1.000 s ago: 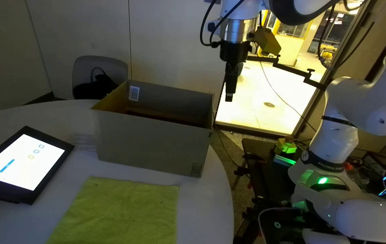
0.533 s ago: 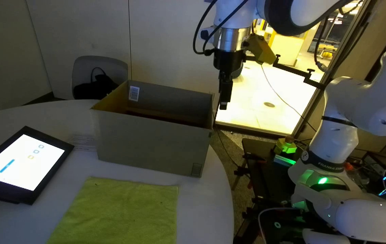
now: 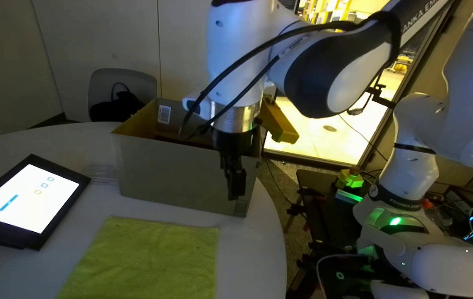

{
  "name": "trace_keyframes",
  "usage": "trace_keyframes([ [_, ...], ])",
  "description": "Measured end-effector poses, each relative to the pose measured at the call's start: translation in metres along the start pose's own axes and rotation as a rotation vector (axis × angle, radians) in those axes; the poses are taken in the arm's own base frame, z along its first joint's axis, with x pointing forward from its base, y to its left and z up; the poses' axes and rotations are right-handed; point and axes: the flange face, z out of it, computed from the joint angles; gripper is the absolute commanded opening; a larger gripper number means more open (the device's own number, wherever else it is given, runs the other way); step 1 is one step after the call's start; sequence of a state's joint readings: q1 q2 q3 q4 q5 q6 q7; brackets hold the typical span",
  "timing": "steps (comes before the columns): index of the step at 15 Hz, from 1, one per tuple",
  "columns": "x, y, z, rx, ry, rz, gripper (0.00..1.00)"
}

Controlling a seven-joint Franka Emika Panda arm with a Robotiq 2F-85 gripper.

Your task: Put the marker on the cloth, then fold the cloth and put it in the box

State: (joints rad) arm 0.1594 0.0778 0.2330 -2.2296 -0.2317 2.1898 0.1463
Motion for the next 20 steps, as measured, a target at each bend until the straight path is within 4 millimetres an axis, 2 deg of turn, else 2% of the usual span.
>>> trace_keyframes([
  [5, 0.067, -0.085, 0.031, -0.011, 0.03, -0.109, 1.0],
  [8, 0.096, -0.14, 0.043, -0.012, 0.055, -0.119, 1.0],
  [11, 0.118, -0.184, 0.054, 0.004, 0.081, -0.08, 1.0],
  [15, 0.138, -0.224, 0.074, 0.066, 0.107, -0.058, 1.0],
  [20, 0.154, -0.248, 0.116, 0.179, 0.111, -0.017, 1.0],
])
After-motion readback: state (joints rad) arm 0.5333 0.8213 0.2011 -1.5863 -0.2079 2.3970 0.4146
